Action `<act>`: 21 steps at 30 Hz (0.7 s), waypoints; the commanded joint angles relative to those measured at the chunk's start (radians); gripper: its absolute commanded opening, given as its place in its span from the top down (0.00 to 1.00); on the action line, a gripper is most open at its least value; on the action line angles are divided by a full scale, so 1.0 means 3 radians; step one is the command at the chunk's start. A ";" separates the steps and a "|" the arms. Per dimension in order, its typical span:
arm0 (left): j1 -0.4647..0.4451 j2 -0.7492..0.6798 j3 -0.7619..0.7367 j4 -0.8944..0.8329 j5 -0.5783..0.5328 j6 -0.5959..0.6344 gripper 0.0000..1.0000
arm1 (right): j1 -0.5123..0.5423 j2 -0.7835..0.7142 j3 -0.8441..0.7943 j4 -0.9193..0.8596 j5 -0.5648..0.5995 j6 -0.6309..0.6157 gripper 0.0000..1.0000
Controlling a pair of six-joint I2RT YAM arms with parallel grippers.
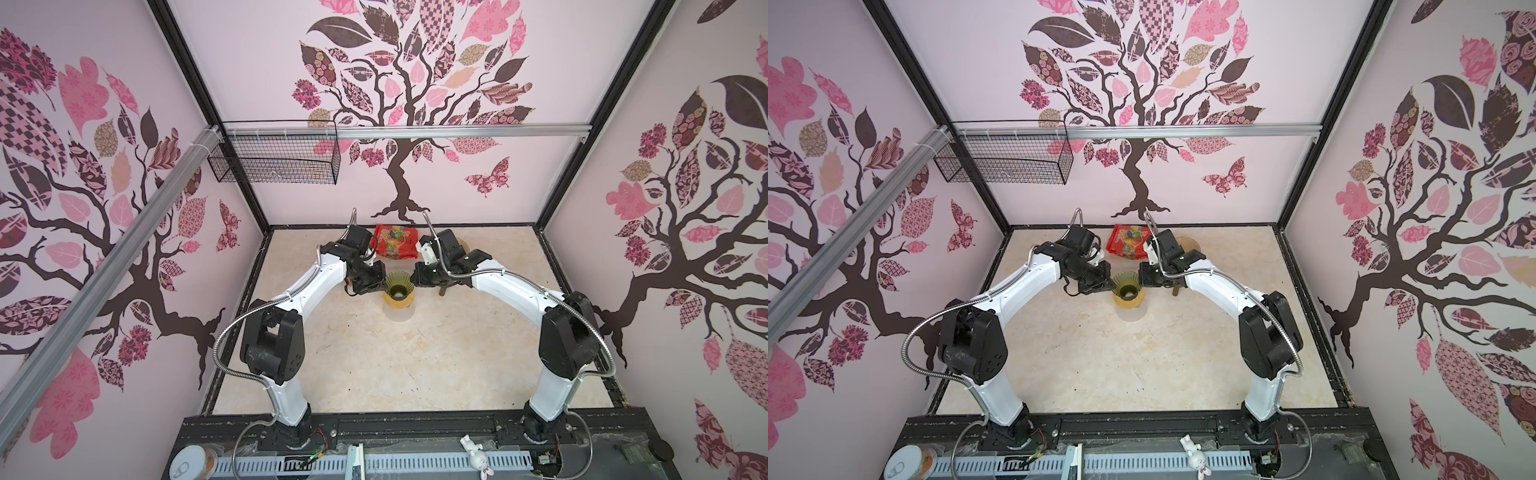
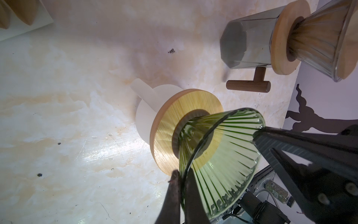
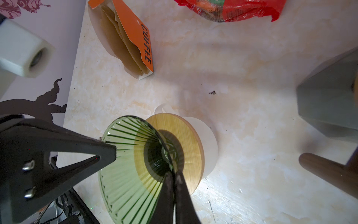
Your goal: Place the coffee filter in the dripper
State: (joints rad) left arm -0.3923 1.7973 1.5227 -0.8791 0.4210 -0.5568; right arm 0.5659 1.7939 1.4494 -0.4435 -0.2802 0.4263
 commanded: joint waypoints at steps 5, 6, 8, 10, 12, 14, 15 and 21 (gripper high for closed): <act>-0.0206 0.0385 0.0253 -0.0055 0.0105 0.0050 1.00 | -0.0168 -0.0166 -0.0363 -0.0141 0.0110 0.0076 1.00; -0.0221 0.0417 0.0309 -0.0068 0.0110 0.0046 1.00 | -0.0191 -0.0193 -0.0397 -0.0124 0.0108 0.0087 1.00; -0.0254 0.0482 0.0418 -0.0094 0.0115 0.0043 1.00 | -0.0237 -0.0253 -0.0455 -0.0091 0.0117 0.0093 1.00; -0.0259 0.0527 0.0480 -0.0092 0.0131 0.0028 1.00 | -0.0255 -0.0291 -0.0478 -0.0086 0.0138 0.0096 1.00; -0.0259 0.0543 0.0531 -0.0099 0.0151 0.0019 1.00 | -0.0265 -0.0329 -0.0490 -0.0085 0.0150 0.0097 1.00; -0.0261 0.0523 0.0574 -0.0107 0.0131 0.0030 1.00 | -0.0276 -0.0358 -0.0491 -0.0081 0.0167 0.0098 1.00; -0.0257 0.0508 0.0588 -0.0108 0.0119 0.0034 1.00 | -0.0277 -0.0374 -0.0489 -0.0075 0.0176 0.0107 1.00; -0.0262 0.0473 0.0712 -0.0172 0.0100 0.0055 1.00 | -0.0292 -0.0406 -0.0480 -0.0063 0.0205 0.0123 1.00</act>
State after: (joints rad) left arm -0.4599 1.9194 1.6810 -0.8978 0.4461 -0.5541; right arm 0.4812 1.6894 1.3212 -0.3996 -0.2543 0.4648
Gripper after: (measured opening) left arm 0.049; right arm 0.055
